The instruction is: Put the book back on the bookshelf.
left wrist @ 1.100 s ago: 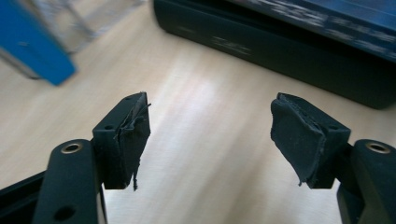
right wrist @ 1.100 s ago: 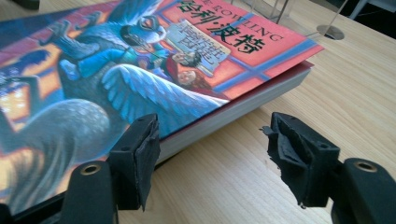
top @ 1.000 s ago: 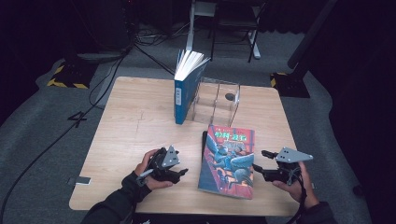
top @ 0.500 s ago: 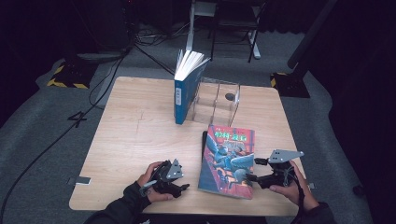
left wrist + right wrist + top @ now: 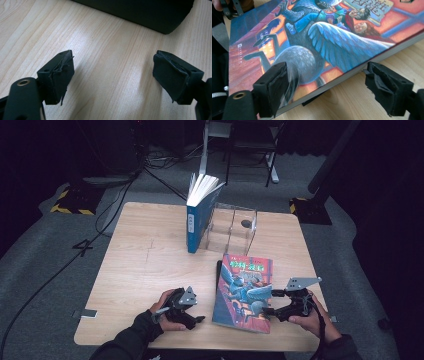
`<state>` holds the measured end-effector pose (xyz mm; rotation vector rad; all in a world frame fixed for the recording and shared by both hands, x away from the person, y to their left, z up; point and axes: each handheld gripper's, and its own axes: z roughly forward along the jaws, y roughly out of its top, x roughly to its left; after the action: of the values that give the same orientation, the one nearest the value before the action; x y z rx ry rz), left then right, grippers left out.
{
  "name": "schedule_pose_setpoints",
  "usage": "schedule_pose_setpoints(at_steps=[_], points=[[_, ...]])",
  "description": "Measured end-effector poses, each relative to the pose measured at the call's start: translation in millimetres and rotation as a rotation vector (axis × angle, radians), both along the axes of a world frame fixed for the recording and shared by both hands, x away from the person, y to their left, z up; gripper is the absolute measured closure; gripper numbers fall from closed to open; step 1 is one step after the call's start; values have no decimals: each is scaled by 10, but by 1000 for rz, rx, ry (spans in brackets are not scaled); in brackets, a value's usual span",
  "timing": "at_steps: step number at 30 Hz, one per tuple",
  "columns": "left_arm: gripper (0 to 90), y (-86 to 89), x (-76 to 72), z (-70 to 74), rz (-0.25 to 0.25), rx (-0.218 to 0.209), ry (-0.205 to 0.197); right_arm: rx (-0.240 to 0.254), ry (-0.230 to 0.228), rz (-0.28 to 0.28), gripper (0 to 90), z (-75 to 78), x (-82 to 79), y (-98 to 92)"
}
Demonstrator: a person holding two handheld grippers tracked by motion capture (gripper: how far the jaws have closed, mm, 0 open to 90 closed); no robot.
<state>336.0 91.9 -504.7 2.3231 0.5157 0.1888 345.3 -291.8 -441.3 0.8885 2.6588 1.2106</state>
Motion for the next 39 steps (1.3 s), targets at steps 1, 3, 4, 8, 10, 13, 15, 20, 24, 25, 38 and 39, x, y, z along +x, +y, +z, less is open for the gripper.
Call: schedule_pose_setpoints(at_steps=[1, 3, 4, 8, 10, 13, 15, 20, 24, 25, 38, 39], points=[[178, 0, 3, 1, -2, 1, 1, -7, -7, 0, 181, 7, -5, 12], [178, -3, 6, 1, -2, 1, 0, -15, -17, 0, 186, 21, -9, 27], [178, -3, 7, 1, -2, 1, 0, -13, -28, 0, 201, 27, -9, 31], [178, -3, 8, 2, -3, 2, -1, 4, -61, -6, 229, 81, 13, 66], [178, -4, 8, 1, -3, 1, 0, 0, -69, -3, 229, 91, 21, 82], [178, -4, 8, 1, -3, 2, 0, 1, -77, 1, 257, 101, 76, 139], [178, -4, 9, 2, -3, 3, 0, 0, -84, 2, 269, 94, 124, 184], [177, -7, 11, 1, -3, 2, -1, 34, -81, -5, 376, 71, 249, 271], [177, -7, 11, 1, -3, 2, -1, 50, -83, 20, 537, 53, 313, 361], [178, -6, 11, 1, -3, 2, -1, 53, -76, 33, 565, 52, 331, 382], [198, -46, 107, 16, 49, 7, 2, 67, -97, 53, 749, 45, 353, 380], [228, -61, 137, 24, 44, 6, 6, 66, -110, 54, 762, 41, 347, 379]])
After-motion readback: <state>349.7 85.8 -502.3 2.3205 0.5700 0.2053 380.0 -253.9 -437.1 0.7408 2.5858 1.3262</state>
